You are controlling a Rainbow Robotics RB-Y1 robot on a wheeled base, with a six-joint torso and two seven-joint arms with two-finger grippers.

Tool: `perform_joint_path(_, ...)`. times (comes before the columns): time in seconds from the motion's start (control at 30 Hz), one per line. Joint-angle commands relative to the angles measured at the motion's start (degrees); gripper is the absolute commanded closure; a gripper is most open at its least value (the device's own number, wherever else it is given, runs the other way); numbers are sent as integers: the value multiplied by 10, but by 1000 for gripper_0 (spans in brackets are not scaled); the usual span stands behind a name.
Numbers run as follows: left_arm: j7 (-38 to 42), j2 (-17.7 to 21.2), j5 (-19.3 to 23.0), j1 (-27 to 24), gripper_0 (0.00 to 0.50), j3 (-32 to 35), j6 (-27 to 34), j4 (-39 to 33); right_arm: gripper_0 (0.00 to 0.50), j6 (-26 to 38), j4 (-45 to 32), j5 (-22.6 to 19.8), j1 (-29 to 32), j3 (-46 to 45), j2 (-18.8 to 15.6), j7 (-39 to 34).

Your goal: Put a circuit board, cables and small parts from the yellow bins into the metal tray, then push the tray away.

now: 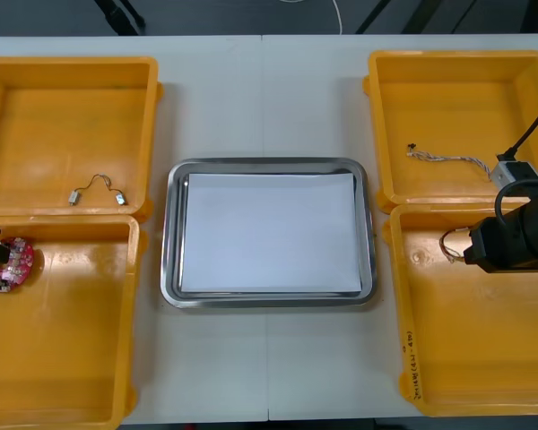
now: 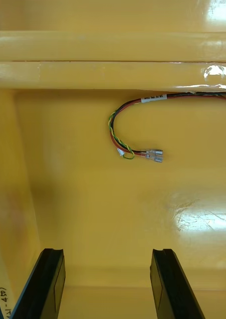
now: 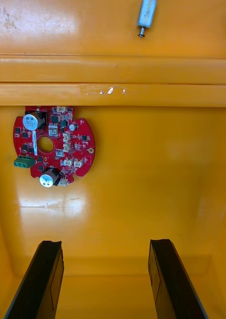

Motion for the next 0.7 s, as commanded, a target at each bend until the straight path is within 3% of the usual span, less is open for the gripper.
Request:
perform_joint_path(0.03,-52,12,4,9,0,13,4,-15,0,-5,-17,5,7,-15,-21,4)
perform_joint_path(0.7,-52,12,4,9,0,13,4,-15,0,-5,-17,5,7,-15,-21,4)
